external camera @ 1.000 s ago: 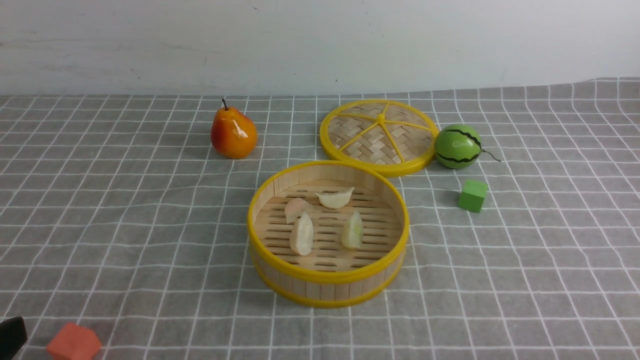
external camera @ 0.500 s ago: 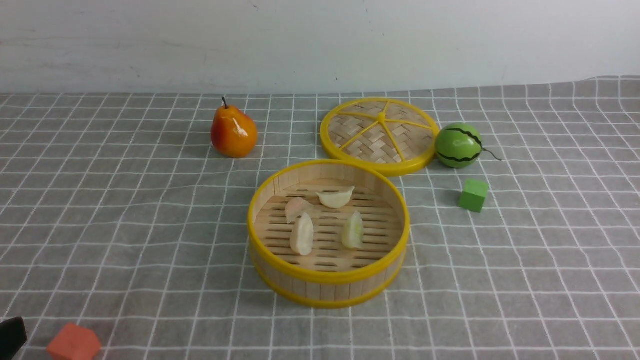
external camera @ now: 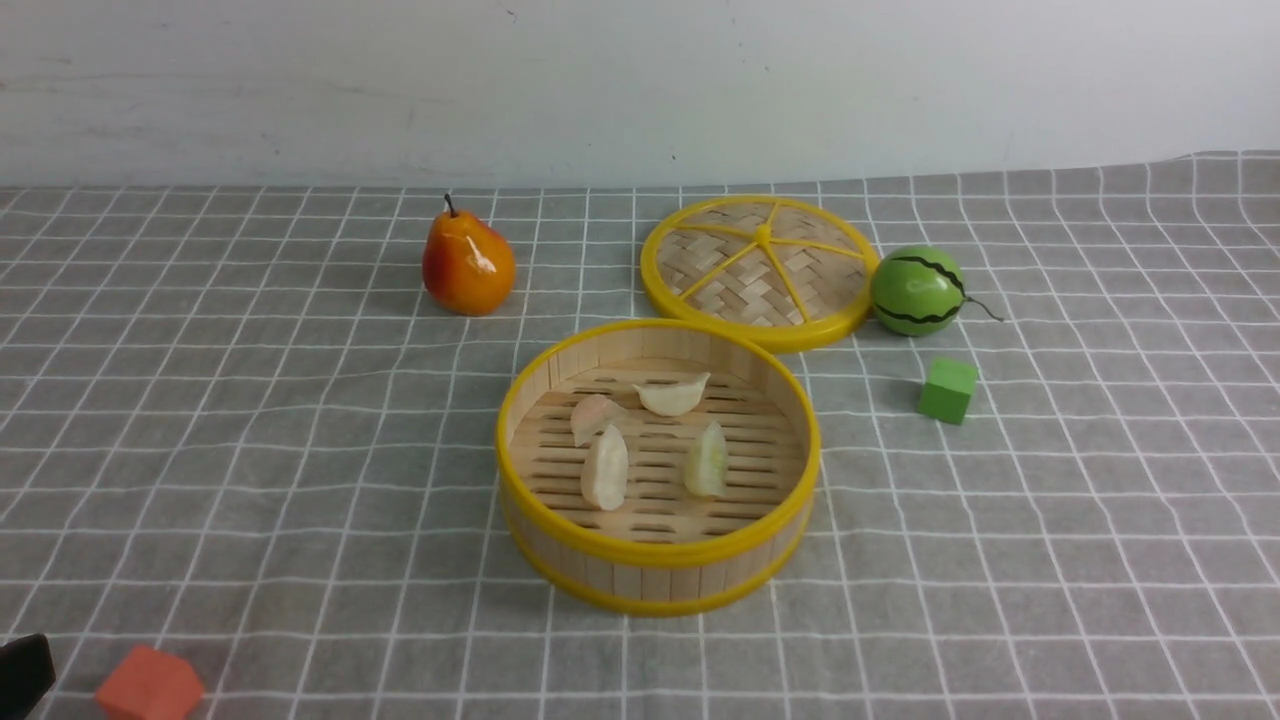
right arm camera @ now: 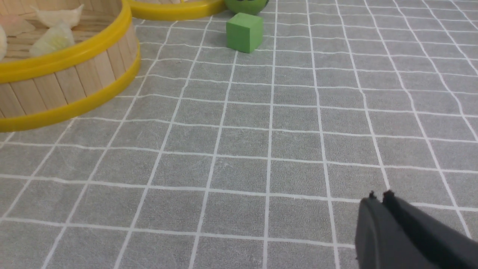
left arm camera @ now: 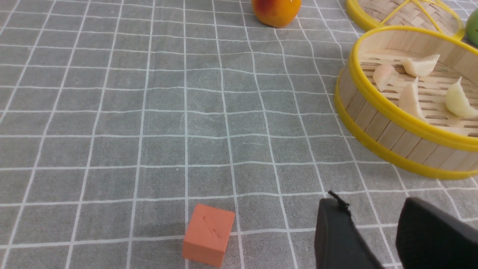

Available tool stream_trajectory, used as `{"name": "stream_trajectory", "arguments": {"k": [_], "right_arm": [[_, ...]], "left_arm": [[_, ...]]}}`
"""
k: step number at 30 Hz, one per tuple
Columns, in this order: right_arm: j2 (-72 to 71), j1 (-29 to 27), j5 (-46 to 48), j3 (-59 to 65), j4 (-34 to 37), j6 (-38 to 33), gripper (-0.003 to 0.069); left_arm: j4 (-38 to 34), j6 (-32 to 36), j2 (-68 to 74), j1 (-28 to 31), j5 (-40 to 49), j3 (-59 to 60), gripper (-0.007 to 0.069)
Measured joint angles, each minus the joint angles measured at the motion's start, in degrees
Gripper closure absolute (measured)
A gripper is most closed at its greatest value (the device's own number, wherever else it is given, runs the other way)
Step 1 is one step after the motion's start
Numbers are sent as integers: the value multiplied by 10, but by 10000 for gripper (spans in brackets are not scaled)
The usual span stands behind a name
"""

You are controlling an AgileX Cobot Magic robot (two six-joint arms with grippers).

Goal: Put the dumplings into the steamer on the table with the grey tablecloth.

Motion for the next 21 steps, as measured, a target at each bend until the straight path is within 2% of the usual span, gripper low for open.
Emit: {"name": "stream_trajectory", "arguments": {"k": [3, 5, 7, 9, 12, 13, 14, 17, 21], "right_arm": [[0, 0, 0, 0, 0, 0, 642], [0, 0, 0, 0, 0, 0, 638], [0, 0, 0, 0, 0, 0, 636], [0, 0, 0, 0, 0, 0, 635], [0, 0, 0, 0, 0, 0, 631], [0, 0, 0, 0, 0, 0, 628], [0, 0, 0, 0, 0, 0, 626], [0, 0, 0, 0, 0, 1, 623], [0, 0, 0, 0, 0, 0, 616]], "left_arm": [[-7, 7, -33, 22, -6, 27, 387], [-24, 30, -71, 67, -13, 51, 387], [-73, 59, -105, 111, -45, 73, 398], [-132, 108, -137, 151, -86, 108, 435], [-191, 180, -167, 188, -139, 147, 533], [-213, 222, -175, 201, -168, 179, 601], [-223, 249, -176, 207, -180, 196, 639], [-236, 258, -177, 208, -167, 207, 638], [-247, 255, -177, 207, -109, 209, 638]]}}
